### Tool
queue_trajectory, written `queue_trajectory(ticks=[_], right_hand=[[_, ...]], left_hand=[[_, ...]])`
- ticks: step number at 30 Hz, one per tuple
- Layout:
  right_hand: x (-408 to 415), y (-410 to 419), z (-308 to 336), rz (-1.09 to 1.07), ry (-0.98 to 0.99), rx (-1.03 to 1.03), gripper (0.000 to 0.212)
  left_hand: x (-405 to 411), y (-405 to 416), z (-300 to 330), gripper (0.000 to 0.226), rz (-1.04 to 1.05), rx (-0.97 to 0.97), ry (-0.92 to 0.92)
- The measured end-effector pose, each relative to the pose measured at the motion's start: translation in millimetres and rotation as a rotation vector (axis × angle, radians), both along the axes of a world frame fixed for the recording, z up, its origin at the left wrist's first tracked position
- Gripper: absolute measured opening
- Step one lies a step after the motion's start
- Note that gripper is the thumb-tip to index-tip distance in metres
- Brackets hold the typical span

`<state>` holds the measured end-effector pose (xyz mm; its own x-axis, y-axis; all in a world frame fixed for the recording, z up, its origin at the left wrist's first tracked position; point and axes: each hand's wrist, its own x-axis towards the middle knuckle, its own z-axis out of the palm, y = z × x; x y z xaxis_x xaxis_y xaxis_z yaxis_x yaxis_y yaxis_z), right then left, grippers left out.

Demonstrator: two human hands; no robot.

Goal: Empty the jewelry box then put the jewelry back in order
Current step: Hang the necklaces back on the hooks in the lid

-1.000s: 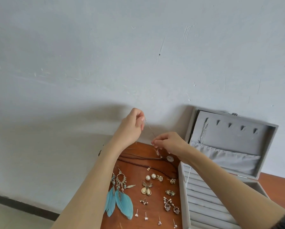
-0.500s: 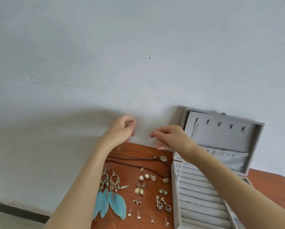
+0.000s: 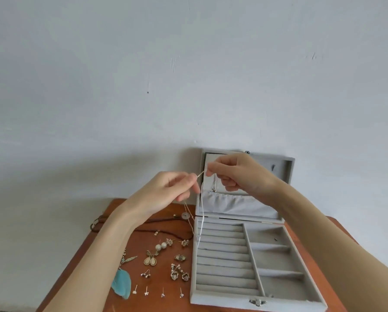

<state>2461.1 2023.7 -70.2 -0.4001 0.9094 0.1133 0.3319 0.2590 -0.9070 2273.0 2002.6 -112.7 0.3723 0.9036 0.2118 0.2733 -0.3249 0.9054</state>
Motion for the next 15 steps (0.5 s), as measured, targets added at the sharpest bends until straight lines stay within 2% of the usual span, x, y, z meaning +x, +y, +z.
queue_trajectory(ticks=[4,7,10,15], right_hand=[[25,3,1,-0.051,0.017,0.018,0.021],[43,9,-4,-0.098,0.084,0.047,0.02],[59,17,-15,-0.234,0.173,0.06,0.019],[68,33,-36,-0.448,0.052,0.15,0.025]], left_hand=[[18,9,16,0.032,0.063,0.007,-0.125],[33,21,26,0.024,0.072,0.014,-0.138],[47,38,26,0.017,0.184,0.085,0.045],[78,59,14,0.021,0.495,0.28,0.253]])
